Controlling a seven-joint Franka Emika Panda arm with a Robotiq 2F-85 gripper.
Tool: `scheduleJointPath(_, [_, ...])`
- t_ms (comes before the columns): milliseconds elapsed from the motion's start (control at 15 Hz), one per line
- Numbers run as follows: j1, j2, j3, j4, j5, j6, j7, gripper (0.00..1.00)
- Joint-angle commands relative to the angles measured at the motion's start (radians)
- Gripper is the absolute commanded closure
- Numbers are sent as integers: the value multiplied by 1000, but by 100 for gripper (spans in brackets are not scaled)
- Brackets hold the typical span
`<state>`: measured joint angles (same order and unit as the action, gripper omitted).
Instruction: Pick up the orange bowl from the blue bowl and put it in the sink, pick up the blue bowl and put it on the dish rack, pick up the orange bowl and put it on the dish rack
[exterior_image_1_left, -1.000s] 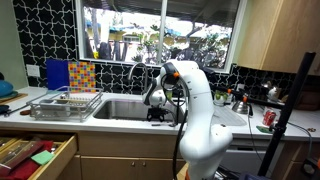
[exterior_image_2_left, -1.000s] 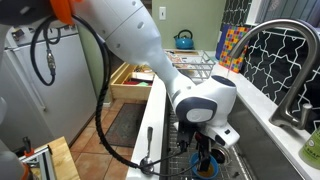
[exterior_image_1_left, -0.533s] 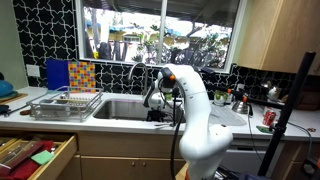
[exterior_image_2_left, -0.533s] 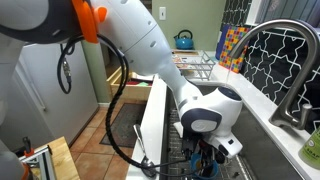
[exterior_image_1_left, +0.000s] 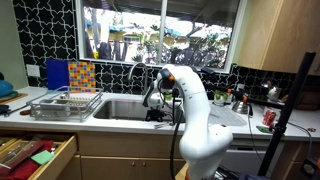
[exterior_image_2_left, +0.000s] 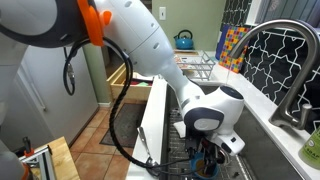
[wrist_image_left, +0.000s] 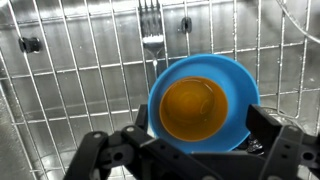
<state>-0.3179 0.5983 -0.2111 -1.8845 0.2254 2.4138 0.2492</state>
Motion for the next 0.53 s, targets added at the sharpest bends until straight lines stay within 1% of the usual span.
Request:
scheduleJointPath(0, [4, -12, -5, 4, 1, -23, -11, 0])
scheduleJointPath(200, [2, -24, 2, 8, 11, -42, -13, 0])
scheduleJointPath(467, [21, -36, -11, 23, -3, -70, 21, 0])
